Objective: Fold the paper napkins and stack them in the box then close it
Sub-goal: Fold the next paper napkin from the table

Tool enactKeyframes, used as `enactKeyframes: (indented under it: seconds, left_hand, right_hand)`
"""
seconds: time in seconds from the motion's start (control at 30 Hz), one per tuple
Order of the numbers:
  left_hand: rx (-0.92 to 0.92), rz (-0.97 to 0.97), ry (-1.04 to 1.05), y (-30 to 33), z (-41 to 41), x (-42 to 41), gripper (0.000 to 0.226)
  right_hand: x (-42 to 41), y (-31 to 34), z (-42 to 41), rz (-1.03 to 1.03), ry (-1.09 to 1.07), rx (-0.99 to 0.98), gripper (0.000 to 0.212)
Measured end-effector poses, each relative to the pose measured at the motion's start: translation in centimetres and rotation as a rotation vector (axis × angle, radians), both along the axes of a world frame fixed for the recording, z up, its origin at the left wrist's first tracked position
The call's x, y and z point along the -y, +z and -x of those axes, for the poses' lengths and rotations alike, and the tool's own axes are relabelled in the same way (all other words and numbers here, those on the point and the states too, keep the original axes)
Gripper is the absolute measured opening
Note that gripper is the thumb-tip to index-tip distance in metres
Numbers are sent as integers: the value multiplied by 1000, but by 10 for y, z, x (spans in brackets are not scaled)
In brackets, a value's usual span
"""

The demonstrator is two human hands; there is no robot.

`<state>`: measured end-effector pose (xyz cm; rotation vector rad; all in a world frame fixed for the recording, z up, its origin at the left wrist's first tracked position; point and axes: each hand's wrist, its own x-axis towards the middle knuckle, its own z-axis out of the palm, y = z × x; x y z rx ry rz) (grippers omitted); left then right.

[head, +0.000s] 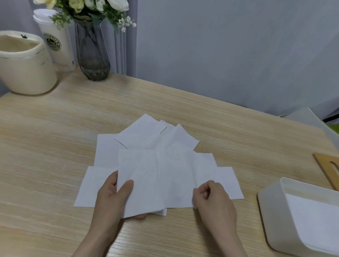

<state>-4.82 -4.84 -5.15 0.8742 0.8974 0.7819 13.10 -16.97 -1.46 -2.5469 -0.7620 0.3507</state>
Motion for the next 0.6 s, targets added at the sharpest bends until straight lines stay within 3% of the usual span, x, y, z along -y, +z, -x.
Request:
enactKeyframes:
  seconds: [0.17, 0.33, 0.6]
  left_hand:
    - [-4, -11, -4, 2, 0, 1, 22]
    - [-14, -16, -3, 4, -1, 1, 22]
    - [-2, 34, 16, 3, 4, 0, 22]
  right_hand:
    - [11, 4, 2, -19, 65, 51, 12]
    - [21, -15, 20, -22, 398, 229, 48]
    - [11, -25, 31, -177, 361, 463, 29]
